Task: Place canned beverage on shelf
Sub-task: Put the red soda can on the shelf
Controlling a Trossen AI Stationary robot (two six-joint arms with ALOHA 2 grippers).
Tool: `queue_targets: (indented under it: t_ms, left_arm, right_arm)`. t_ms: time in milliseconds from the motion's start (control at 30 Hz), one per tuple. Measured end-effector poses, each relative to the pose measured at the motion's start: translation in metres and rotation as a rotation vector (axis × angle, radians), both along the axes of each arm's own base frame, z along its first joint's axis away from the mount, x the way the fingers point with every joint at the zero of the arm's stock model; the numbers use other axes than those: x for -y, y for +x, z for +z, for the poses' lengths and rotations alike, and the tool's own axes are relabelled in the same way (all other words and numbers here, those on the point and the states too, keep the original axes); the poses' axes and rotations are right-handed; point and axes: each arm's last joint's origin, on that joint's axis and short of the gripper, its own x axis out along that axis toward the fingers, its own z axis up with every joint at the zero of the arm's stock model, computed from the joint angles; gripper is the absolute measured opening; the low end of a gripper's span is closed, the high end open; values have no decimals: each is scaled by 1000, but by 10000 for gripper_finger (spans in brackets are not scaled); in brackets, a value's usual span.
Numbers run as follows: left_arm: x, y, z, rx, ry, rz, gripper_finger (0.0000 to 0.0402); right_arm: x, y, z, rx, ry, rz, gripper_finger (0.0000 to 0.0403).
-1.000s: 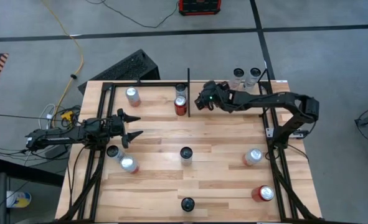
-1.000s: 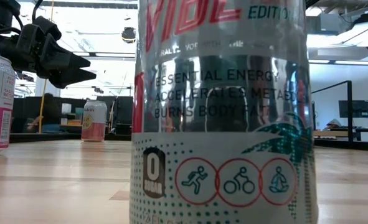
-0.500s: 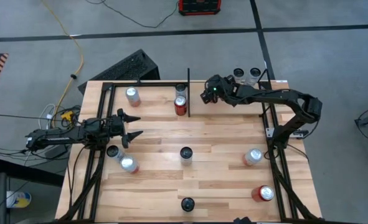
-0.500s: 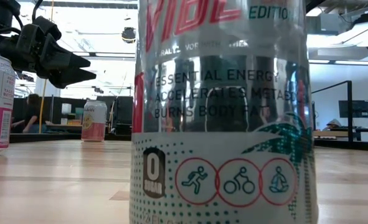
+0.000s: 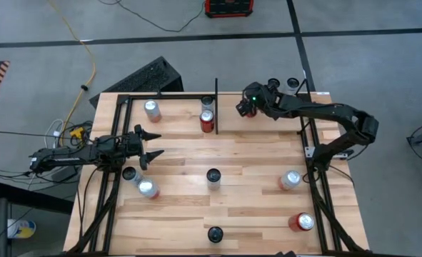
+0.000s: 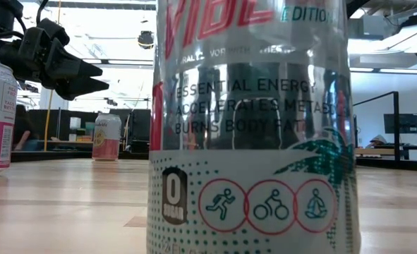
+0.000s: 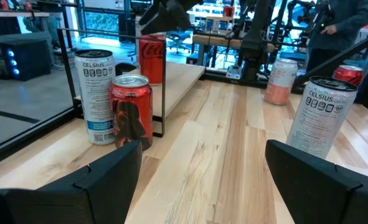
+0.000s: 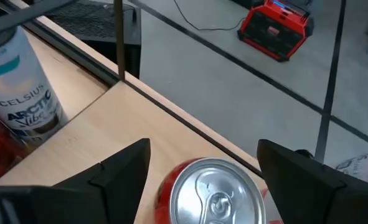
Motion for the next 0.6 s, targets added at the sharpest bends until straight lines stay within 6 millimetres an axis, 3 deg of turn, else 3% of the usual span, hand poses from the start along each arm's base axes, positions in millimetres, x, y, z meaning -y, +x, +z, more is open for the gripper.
queue_targets:
  t_ms: [267,400,600]
  left_arm:
    - [0,0,0,-1,0,0,327]
    - [0,0,0,0,0,0,327]
    - [0,0,0,0,0,0,327]
  right_arm:
    - [0,1,2,10,-16,3,320]
    - [-4,-4,18,53,-46,14,320]
    - [-33,-12,36,78,-22,105,303]
